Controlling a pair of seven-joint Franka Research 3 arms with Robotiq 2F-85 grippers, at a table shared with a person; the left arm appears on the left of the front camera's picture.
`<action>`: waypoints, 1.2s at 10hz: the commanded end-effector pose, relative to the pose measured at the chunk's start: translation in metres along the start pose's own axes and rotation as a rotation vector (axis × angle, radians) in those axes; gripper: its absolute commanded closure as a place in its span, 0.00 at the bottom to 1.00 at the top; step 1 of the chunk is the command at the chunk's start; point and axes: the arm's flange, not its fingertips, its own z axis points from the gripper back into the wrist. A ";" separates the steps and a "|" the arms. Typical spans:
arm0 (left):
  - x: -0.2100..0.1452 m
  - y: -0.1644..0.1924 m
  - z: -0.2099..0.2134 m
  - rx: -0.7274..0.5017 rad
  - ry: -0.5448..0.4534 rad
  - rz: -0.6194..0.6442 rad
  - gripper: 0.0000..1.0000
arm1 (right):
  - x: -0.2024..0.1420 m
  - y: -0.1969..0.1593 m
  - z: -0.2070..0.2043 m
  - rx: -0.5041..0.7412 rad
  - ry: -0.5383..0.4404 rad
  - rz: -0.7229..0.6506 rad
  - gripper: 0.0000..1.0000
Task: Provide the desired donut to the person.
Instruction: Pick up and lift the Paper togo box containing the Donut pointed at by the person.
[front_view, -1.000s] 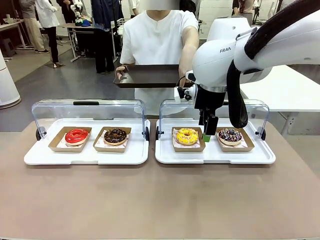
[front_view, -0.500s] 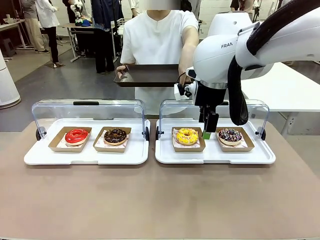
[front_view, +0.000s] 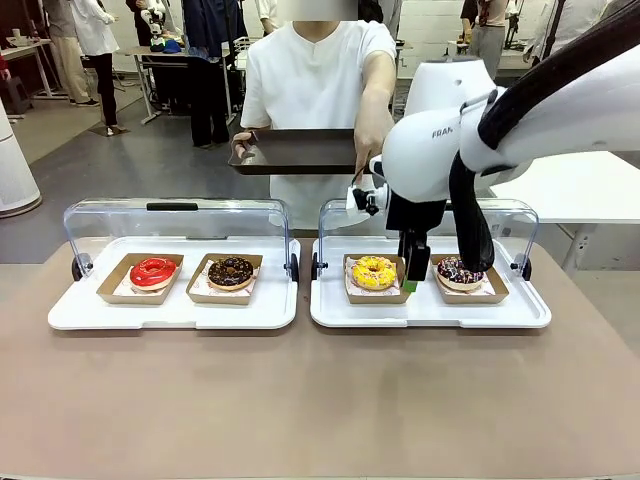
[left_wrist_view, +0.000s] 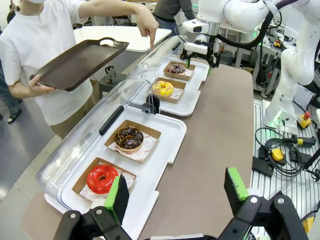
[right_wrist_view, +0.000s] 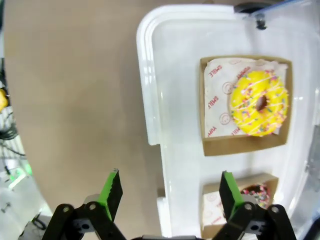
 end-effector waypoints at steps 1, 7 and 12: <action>0.000 0.001 0.002 -0.003 -0.020 -0.018 0.00 | 0.002 -0.002 -0.024 -0.004 -0.017 -0.011 0.00; 0.000 0.001 0.002 -0.003 -0.020 -0.018 0.00 | -0.008 -0.021 -0.068 0.014 -0.066 -0.040 0.00; 0.000 0.001 0.002 -0.003 -0.020 -0.018 0.00 | -0.010 -0.036 -0.082 0.025 -0.077 -0.055 0.00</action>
